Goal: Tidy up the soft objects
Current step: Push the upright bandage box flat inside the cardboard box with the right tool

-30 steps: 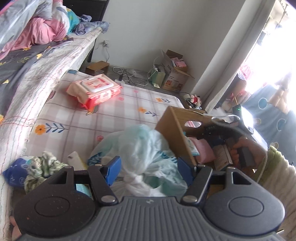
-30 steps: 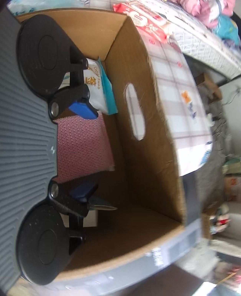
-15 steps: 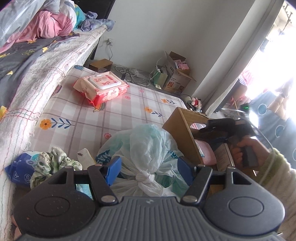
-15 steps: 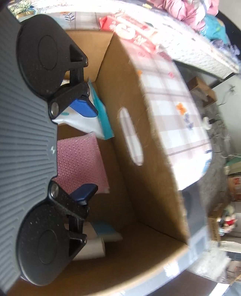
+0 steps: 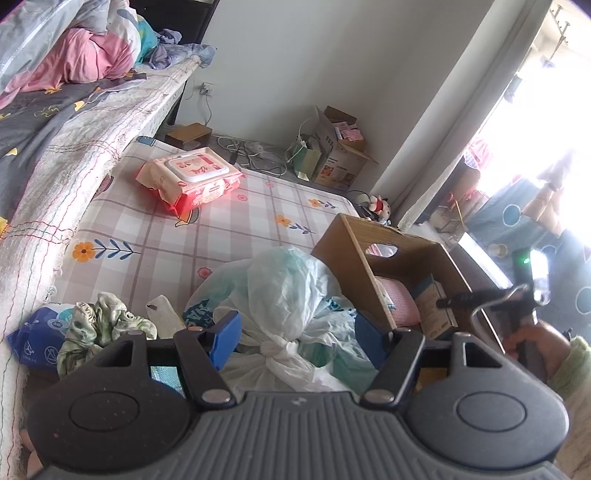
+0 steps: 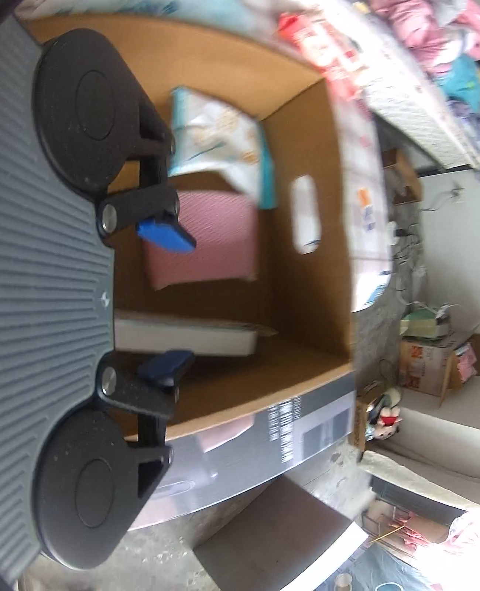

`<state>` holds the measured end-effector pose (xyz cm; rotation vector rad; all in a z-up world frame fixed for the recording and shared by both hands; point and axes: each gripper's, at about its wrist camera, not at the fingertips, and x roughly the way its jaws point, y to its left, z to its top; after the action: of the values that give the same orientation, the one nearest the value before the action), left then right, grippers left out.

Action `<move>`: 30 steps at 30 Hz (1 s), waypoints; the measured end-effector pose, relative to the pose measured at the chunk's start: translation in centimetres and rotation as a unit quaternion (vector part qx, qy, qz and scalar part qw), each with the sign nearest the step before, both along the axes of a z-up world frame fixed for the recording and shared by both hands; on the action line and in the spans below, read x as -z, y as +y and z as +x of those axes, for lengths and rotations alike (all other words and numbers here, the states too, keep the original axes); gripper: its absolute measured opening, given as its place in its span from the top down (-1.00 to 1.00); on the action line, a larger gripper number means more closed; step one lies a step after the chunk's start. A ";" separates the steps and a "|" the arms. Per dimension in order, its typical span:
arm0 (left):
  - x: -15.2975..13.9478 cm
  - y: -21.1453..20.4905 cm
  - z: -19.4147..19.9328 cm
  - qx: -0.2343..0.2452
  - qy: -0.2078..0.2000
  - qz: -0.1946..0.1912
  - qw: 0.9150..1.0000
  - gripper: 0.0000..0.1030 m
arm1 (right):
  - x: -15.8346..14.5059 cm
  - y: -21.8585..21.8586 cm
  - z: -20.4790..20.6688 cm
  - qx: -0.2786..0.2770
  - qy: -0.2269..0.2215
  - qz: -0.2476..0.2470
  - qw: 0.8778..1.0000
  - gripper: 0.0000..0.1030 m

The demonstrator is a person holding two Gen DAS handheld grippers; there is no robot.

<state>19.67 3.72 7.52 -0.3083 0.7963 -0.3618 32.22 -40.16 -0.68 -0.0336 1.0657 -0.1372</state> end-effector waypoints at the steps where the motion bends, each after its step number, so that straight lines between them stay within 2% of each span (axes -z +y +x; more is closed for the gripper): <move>1: -0.1 0.0 -0.1 0.000 -0.001 0.001 1.000 -0.34 | 0.5 0.1 -0.3 -0.006 0.005 -0.001 1.000 0.27; 3: -0.1 0.0 -0.3 -0.002 -0.001 0.002 1.000 -0.34 | 1.1 1.1 -1.0 -0.029 -0.006 -0.034 0.999 0.55; 5: -0.2 0.1 -0.4 -0.004 0.000 0.003 1.000 -0.34 | 1.3 2.2 -1.2 -0.063 -0.008 -0.049 0.997 0.65; 9: -0.2 0.0 -0.5 -0.006 0.004 0.002 1.000 -0.34 | 2.2 4.5 -1.1 -0.112 -0.006 -0.085 0.990 0.65; 14: -0.1 -0.1 -0.6 -0.005 0.005 0.008 1.000 -0.34 | 1.8 4.0 -0.5 -0.100 -0.007 -0.039 0.994 0.65; 16: -0.2 -0.1 -0.6 -0.006 0.002 0.010 1.000 -0.35 | 0.8 3.7 -1.0 -0.086 -0.028 -0.045 0.995 0.59; 18: -0.2 -0.1 -0.5 -0.007 0.002 0.011 1.000 -0.35 | -0.1 3.1 -1.6 -0.068 -0.046 -0.058 0.995 0.43; 21: -0.1 -0.3 -0.2 -0.002 0.003 0.007 1.000 -0.35 | -0.2 2.2 -1.8 -0.045 -0.044 -0.081 0.995 0.19; 25: 0.1 -0.8 -0.2 0.005 0.006 0.006 1.000 -0.35 | 1.5 1.4 -1.7 -0.027 -0.007 -0.071 0.997 0.20; 27: 0.1 -0.8 -0.3 0.005 0.008 0.006 1.000 -0.35 | 1.7 2.2 -1.8 -0.046 -0.021 -0.091 0.995 0.34; 30: 0.2 -0.7 -0.4 0.000 0.011 0.007 1.000 -0.35 | 1.5 3.6 -2.0 -0.086 -0.033 -0.093 0.991 0.56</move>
<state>19.32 3.05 7.29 -0.2999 0.8199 -0.3533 30.18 -36.54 -2.21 -0.2869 0.9777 -0.0797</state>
